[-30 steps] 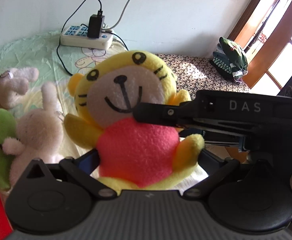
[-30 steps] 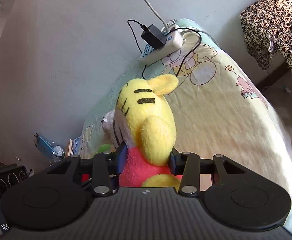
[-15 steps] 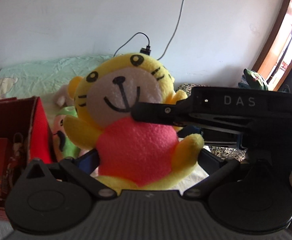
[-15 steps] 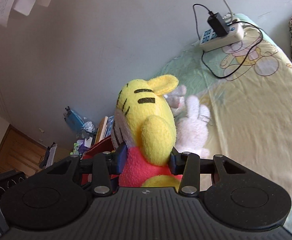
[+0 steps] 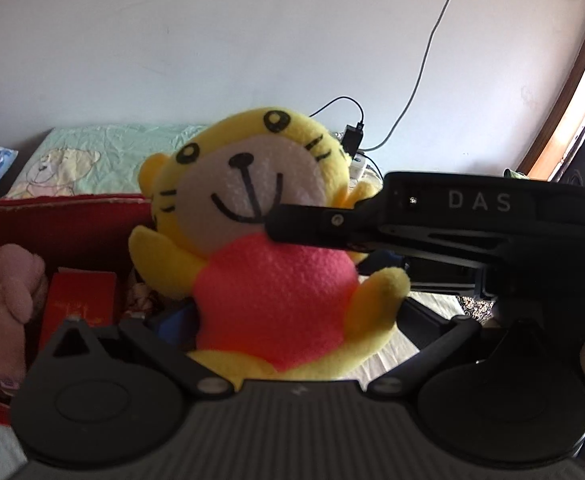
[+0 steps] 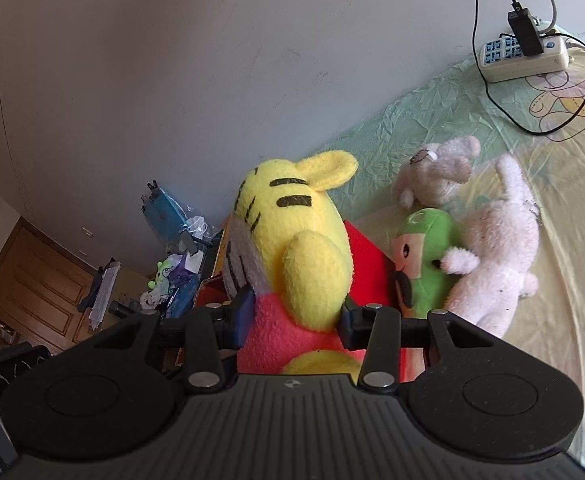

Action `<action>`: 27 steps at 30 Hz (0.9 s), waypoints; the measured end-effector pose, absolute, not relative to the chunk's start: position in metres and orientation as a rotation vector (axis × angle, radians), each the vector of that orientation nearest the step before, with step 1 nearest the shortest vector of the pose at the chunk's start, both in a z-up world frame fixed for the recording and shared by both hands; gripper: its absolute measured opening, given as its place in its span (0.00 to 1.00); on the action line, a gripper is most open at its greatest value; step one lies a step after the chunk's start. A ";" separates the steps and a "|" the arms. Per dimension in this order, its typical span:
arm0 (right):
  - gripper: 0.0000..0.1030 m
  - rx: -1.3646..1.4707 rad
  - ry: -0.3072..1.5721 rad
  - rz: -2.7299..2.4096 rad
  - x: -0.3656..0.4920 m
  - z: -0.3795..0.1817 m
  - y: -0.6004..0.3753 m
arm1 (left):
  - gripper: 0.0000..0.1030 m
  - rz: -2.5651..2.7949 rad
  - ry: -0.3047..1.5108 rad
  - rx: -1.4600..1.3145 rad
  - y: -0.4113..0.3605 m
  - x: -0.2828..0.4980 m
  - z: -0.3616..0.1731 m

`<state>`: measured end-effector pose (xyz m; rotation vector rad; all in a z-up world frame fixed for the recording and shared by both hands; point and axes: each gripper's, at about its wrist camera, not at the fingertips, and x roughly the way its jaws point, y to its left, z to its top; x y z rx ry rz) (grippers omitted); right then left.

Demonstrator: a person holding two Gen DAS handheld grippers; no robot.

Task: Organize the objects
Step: 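Lift the yellow tiger with the right gripper and carry it to the box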

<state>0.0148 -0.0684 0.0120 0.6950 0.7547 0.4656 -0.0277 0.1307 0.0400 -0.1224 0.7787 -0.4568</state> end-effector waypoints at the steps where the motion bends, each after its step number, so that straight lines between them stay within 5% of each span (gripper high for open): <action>1: 0.44 0.690 0.755 0.451 0.016 0.013 -0.060 | 1.00 -0.465 0.784 -0.125 0.139 -0.025 0.040; 27: 0.35 0.492 0.671 0.125 0.020 -0.030 0.042 | 0.99 -0.430 0.880 0.107 0.225 0.010 -0.012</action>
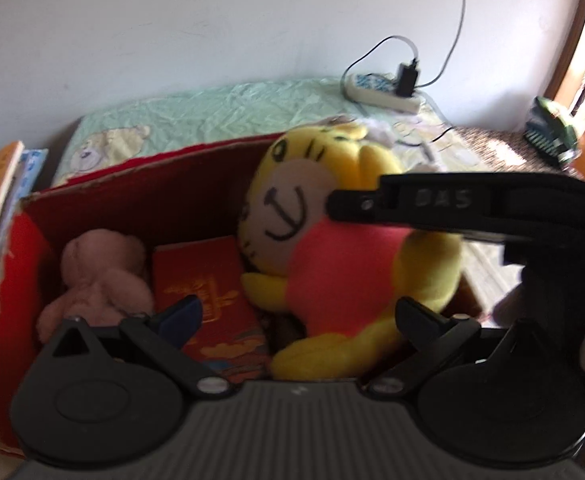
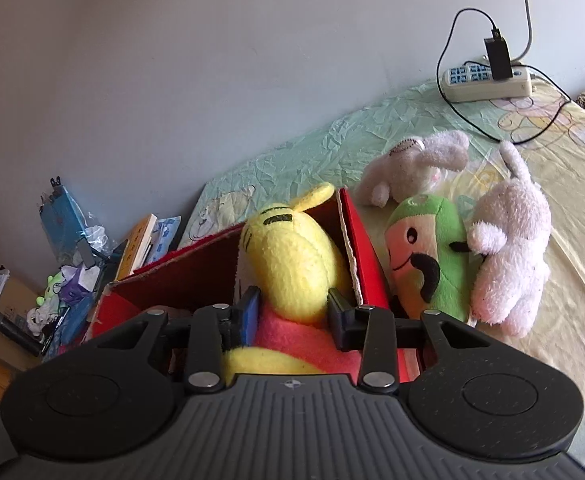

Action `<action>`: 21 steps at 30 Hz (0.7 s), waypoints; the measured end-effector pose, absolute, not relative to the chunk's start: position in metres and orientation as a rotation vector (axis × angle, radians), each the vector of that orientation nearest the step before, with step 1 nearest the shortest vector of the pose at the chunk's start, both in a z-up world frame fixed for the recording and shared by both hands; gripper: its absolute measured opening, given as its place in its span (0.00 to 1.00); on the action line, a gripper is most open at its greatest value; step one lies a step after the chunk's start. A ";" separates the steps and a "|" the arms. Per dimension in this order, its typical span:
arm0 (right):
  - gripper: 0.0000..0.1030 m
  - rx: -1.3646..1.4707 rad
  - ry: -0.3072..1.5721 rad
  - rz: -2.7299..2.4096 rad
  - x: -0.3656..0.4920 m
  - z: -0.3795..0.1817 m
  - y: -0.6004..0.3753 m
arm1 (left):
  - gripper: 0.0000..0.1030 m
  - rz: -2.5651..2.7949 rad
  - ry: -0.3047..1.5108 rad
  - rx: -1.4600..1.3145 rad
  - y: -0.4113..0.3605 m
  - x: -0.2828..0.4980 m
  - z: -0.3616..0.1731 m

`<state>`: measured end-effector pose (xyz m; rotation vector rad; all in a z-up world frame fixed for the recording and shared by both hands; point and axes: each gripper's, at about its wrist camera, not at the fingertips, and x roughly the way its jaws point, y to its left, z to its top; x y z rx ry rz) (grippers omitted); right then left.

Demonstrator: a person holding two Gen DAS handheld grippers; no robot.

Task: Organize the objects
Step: 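Lift the yellow tiger with the right gripper and carry it to the box, then lower the yellow tiger into the red box and release it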

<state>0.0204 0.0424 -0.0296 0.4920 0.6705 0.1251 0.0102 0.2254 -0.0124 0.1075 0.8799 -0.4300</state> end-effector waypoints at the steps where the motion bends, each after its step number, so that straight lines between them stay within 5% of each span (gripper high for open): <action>1: 0.35 0.470 0.661 0.122 0.019 -0.029 0.045 | 1.00 -0.423 0.891 0.111 0.227 0.011 -0.014; 12: 0.37 0.507 0.674 0.109 0.004 -0.020 0.033 | 1.00 -0.402 0.983 0.122 0.225 0.028 -0.030; 21: 0.29 0.531 0.724 0.126 -0.005 -0.025 0.026 | 1.00 -0.372 1.047 0.130 0.219 0.039 -0.040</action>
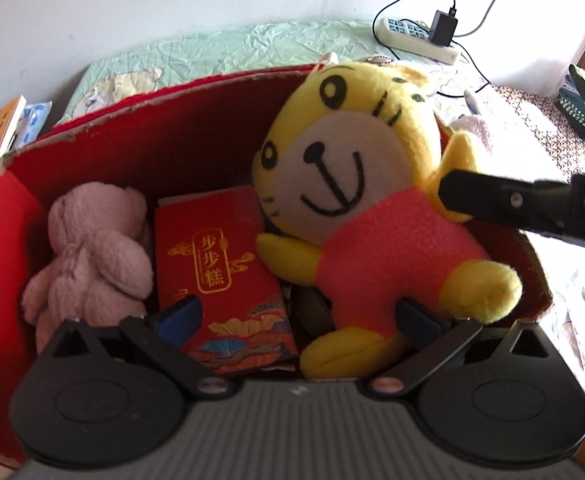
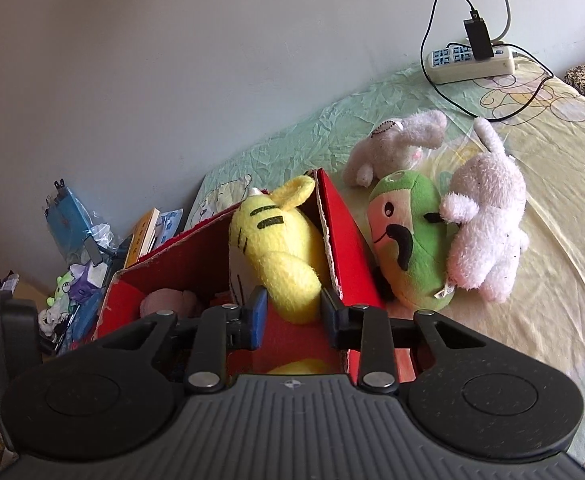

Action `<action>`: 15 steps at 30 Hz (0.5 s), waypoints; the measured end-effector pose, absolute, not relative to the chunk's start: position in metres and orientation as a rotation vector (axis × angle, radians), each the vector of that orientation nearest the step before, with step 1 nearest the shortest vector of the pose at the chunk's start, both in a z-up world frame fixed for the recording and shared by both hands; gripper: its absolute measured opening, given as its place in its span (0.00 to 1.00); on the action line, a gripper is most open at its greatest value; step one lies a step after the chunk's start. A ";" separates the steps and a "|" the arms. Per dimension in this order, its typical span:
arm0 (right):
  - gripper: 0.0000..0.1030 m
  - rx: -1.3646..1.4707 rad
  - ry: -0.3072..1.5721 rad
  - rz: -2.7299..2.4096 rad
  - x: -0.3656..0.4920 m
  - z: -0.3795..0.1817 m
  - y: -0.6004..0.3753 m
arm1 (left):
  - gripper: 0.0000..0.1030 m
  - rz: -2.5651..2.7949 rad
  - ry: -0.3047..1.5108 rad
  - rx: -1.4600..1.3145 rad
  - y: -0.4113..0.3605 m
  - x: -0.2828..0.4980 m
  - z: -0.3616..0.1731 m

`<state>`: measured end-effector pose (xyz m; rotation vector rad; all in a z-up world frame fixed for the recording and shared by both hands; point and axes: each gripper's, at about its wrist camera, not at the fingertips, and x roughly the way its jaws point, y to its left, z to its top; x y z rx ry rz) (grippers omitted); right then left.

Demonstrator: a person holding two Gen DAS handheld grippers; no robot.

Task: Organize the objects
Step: 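Lower the yellow tiger into the red box and release it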

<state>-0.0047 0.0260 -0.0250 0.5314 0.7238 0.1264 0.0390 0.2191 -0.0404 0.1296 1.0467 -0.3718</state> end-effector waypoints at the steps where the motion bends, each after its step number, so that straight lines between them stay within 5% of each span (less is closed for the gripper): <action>1: 0.28 0.530 0.717 0.127 -0.006 -0.026 0.026 | 1.00 -0.370 1.049 0.128 0.219 0.039 -0.041; 15: 0.24 0.495 0.693 0.195 -0.011 -0.028 0.019 | 1.00 -0.296 1.054 0.127 0.208 0.034 -0.041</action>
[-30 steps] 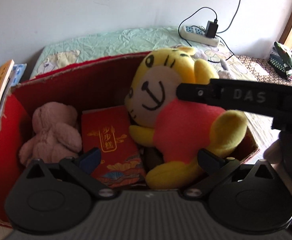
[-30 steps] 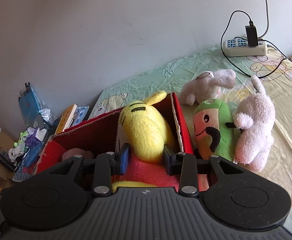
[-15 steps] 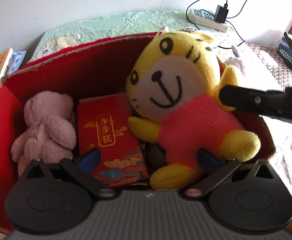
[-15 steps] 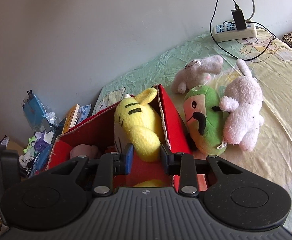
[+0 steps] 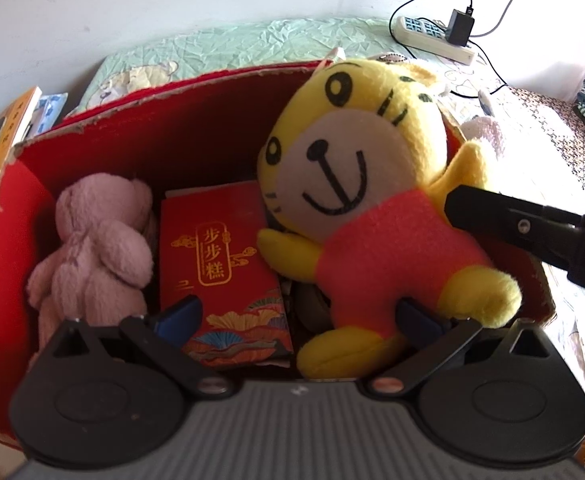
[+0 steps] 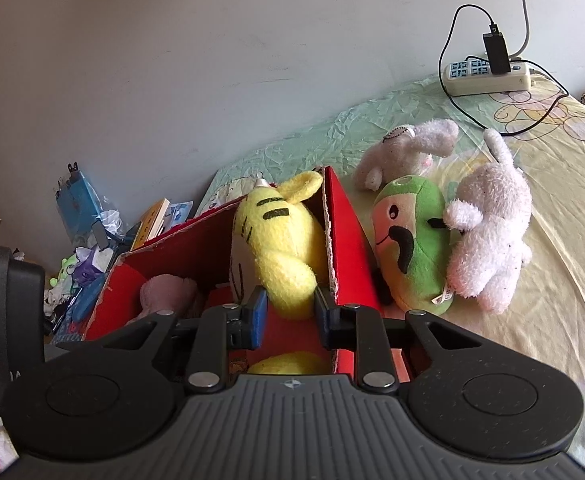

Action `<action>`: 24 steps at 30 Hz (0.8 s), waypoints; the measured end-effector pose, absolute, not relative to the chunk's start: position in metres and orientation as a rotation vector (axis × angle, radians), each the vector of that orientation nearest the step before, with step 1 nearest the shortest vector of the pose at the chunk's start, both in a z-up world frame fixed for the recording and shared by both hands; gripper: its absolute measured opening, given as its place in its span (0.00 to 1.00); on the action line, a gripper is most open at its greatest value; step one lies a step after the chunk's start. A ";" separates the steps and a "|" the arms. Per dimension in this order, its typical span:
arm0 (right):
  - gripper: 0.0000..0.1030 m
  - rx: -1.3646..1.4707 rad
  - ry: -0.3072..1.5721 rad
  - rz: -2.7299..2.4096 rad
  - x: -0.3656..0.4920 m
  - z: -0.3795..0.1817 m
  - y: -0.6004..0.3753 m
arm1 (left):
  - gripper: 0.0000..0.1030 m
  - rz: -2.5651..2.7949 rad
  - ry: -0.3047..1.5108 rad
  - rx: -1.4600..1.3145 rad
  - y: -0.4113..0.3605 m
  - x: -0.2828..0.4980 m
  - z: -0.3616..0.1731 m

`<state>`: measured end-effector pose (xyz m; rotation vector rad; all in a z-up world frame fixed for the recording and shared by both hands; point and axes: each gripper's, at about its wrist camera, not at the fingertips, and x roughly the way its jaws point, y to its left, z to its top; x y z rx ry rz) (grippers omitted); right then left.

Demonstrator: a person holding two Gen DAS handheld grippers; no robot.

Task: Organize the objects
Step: 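Lower the yellow tiger into the red box and release it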

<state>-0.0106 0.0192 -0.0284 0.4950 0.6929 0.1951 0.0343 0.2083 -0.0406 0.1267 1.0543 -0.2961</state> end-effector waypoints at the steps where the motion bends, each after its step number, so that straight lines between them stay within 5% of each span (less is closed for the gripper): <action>1: 0.24 0.499 0.696 0.204 -0.010 -0.029 0.018 | 1.00 -0.288 1.052 0.129 0.207 0.034 -0.040; 24: 0.25 0.444 0.743 0.408 -0.012 -0.018 -0.004 | 0.99 0.027 1.013 0.131 0.187 0.000 -0.011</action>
